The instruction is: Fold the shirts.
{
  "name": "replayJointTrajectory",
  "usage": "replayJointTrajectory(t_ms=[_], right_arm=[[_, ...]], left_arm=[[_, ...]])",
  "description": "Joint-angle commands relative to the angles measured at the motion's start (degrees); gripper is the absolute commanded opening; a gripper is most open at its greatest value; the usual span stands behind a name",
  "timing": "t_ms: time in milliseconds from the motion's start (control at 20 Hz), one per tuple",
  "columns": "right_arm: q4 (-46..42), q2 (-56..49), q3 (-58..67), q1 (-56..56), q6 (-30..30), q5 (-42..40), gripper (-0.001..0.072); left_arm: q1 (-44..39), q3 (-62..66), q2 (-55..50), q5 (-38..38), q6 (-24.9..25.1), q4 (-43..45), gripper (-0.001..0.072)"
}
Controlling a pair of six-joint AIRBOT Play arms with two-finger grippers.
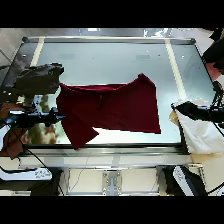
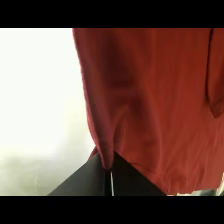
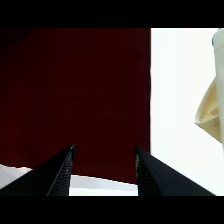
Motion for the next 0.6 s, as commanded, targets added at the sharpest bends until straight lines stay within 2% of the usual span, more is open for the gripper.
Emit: replayJointTrajectory(t_ms=[0, 200, 350, 400, 450, 550], right_arm=[[-13.00, 3.45, -0.87, -1.53, 4.81, -0.31, 0.0405], [-7.58, 8.37, -16.11, -7.89, 8.48, 1.20, 0.0406], [7.30, 6.23, -29.14, -10.01, 7.82, -0.17, 0.0411], [11.56, 5.07, -31.89, -9.81, 7.30, -1.55, 0.0433], [15.13, 3.69, -34.05, -9.64, 7.21, -3.63, 0.0467], [18.97, 1.07, -35.98, -8.59, 5.40, -7.61, 0.0468]], left_arm=[[-0.17, 0.04, -0.09, -1.25, 0.07, -0.59, 0.0013], [-0.17, 0.04, -0.09, -2.08, 0.07, -0.61, 0.0013], [-0.17, 0.04, -0.09, -2.38, 0.07, -0.59, 0.0013], [-0.17, 0.04, -0.09, -2.64, 0.07, -0.59, 0.0013], [-0.17, 0.04, -0.09, -2.95, 0.07, -0.59, 0.0013], [-0.17, 0.04, -0.09, -3.10, 0.07, -0.61, 0.0013]])
